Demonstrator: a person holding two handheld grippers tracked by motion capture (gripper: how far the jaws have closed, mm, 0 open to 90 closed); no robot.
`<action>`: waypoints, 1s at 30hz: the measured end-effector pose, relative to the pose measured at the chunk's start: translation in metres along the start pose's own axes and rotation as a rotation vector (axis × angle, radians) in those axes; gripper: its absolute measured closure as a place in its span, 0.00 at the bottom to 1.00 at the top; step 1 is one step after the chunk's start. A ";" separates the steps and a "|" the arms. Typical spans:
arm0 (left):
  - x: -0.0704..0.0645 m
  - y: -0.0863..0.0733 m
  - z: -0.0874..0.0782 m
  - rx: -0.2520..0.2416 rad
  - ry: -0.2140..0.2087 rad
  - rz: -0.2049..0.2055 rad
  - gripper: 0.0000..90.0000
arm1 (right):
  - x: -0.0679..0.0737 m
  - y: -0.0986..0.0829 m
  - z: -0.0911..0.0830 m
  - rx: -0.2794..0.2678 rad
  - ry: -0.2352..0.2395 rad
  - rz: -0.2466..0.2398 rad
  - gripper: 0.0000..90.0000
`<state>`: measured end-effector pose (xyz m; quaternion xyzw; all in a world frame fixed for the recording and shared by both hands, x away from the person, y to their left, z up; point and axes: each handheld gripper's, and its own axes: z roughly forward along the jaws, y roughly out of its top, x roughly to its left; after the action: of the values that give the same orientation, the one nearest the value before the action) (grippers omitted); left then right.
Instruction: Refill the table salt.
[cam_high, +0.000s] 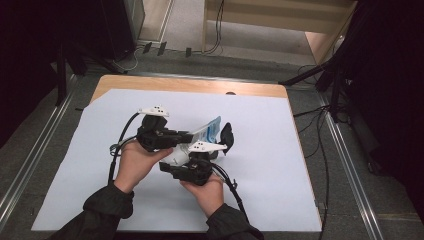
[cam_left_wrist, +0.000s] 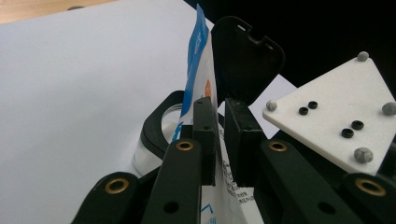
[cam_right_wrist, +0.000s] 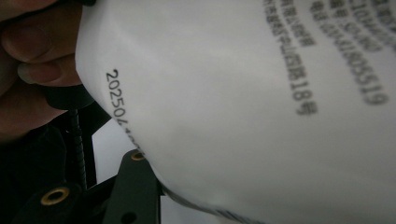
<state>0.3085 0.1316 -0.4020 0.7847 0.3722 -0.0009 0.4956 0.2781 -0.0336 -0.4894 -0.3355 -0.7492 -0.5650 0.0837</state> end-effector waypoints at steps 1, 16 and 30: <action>0.000 0.000 0.000 0.004 0.002 0.000 0.94 | 0.000 0.000 0.000 -0.002 0.001 0.001 0.67; -0.003 0.002 -0.001 -0.003 0.016 0.009 0.96 | 0.000 0.002 -0.001 -0.012 0.004 -0.002 0.67; -0.006 0.004 -0.001 -0.003 0.031 0.025 0.99 | 0.001 0.003 0.000 -0.017 0.007 -0.006 0.64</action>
<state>0.3060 0.1279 -0.3960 0.7885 0.3699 0.0183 0.4911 0.2787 -0.0330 -0.4860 -0.3319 -0.7452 -0.5726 0.0816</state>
